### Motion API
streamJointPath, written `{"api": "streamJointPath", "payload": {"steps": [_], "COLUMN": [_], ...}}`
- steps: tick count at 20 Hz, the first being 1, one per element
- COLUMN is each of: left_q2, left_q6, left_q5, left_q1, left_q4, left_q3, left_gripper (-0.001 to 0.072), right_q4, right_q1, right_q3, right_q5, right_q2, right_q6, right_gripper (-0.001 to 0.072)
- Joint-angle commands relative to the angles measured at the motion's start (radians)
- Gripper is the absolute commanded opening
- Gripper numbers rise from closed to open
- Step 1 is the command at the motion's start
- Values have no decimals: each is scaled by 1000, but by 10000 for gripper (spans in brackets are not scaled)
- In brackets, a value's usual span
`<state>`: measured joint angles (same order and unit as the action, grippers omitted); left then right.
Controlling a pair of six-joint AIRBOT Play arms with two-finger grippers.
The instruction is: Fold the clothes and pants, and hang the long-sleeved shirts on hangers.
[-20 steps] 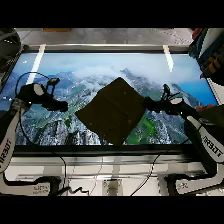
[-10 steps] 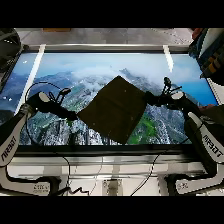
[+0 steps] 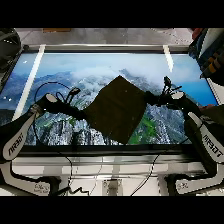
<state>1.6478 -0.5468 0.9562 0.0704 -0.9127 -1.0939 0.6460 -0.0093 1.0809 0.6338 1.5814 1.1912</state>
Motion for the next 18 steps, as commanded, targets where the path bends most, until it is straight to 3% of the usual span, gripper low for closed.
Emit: {"api": "streamJointPath", "payload": {"steps": [1,3,4,5,6,7,9,12,14,18], "left_q2": [5,5,4,3,0,-10,-43,-131,-206,-270], "left_q6": [101,107,106,105,94,69,-21,-249,-365,-516], "left_q5": [-44,-69,-78,-77,-76,-76,-62,46,223,684], "left_q1": [80,122,138,145,146,145,122,68,21,-35], "left_q4": [9,9,8,9,9,7,-34,-187,-266,-276], "left_q3": [-1,-3,-8,-20,-35,-56,-114,-198,-220,-219], "left_gripper": [466,464,363,197,87,31,29,28,28,29], "right_q4": [8,11,11,11,11,15,41,105,129,140], "right_q1": [1,1,1,1,1,1,1,1,1,1], "right_q3": [1,1,1,1,1,1,13,68,108,153], "right_q5": [1,1,1,1,1,-2,-1,0,-18,-61], "right_q2": [0,-1,0,-1,-1,-3,-3,-3,-2,-2], "right_q6": [0,0,0,0,0,-3,-7,-7,-6,1], "right_gripper": [51,51,51,51,51,51,51,51,51,51]}}
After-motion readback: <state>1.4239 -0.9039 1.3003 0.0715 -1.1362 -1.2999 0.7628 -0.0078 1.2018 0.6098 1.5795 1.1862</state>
